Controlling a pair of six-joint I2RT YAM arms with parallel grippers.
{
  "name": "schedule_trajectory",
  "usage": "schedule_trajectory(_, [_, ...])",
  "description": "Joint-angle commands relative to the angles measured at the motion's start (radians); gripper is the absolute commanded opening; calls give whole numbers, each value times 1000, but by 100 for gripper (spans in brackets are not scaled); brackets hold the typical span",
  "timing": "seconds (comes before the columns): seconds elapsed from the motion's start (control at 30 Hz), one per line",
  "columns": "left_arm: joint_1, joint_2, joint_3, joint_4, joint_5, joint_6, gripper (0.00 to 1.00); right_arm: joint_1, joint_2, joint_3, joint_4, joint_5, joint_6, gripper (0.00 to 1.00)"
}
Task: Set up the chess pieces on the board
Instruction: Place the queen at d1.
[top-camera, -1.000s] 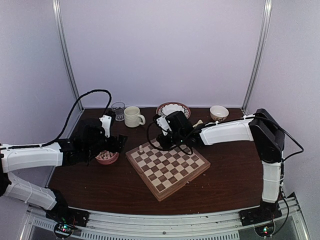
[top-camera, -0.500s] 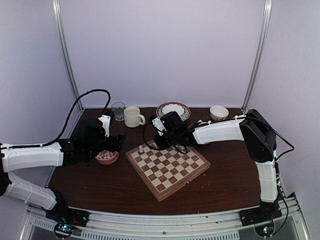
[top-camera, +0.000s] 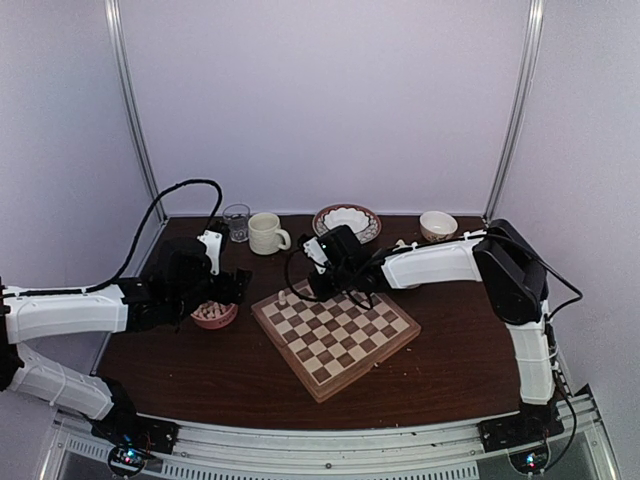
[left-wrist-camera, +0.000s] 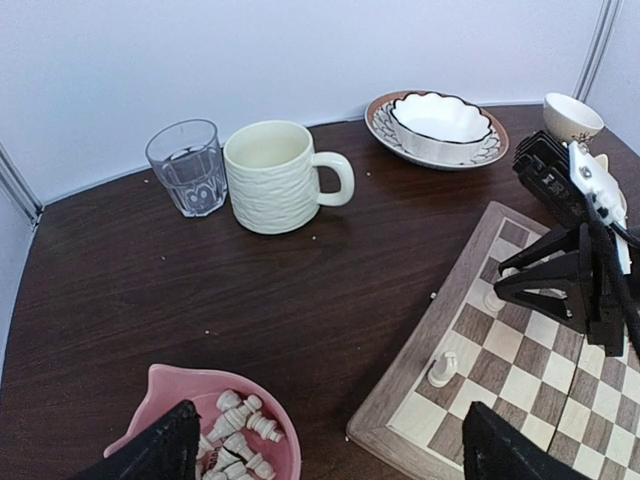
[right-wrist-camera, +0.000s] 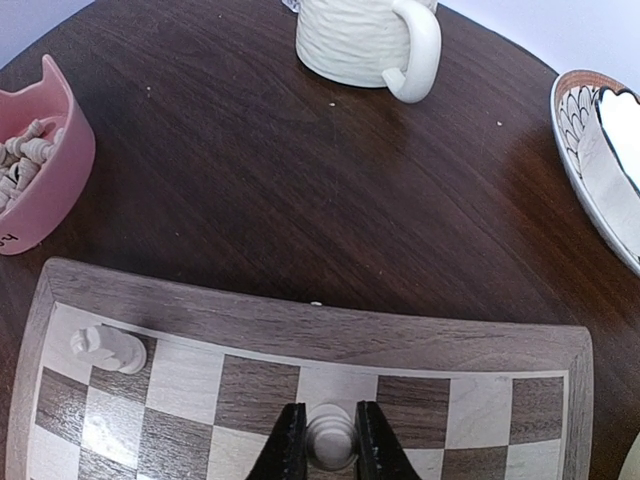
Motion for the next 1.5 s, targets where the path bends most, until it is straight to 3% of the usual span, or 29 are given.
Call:
schedule_trajectory(0.0, [-2,16,2,14,-2,-4,91,6,25,37,-2,18,-14,13])
schedule_trajectory(0.53, [-2,18,6,12,6,-5,91,6,44,56,-9,39,-20,18])
schedule_trajectory(0.6, [-2,18,4,11,6,-5,91,6,44,58,-9,38,-20,22])
schedule_trajectory(0.73, [-2,19,7,9,2,-8,92,6,34,59,-8,28,-20,42])
schedule_trajectory(0.93, [4,56,47,-68,-101,-79,91,6,-18,51,-20,24,-22,54])
schedule_trajectory(1.13, [34,120,100,-152,-133,-116,87,7,-119,-4,-10,6,-10,58])
schedule_trajectory(1.47, [184,175,129,-269,-40,-216,65,25,-376,-214,-23,5,36,59])
